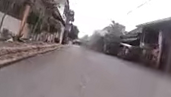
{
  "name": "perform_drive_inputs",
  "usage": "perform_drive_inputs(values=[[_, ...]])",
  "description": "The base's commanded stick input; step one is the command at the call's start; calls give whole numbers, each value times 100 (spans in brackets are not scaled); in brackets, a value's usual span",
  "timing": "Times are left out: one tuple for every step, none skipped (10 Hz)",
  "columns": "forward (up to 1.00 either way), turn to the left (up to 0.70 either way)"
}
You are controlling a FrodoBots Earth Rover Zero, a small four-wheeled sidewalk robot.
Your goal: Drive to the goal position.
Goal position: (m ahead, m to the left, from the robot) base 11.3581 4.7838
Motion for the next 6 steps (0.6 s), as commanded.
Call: perform_drive_inputs(values=[[70, 0], [70, 0], [70, 0], [70, 0], [70, 0], [70, 0]])
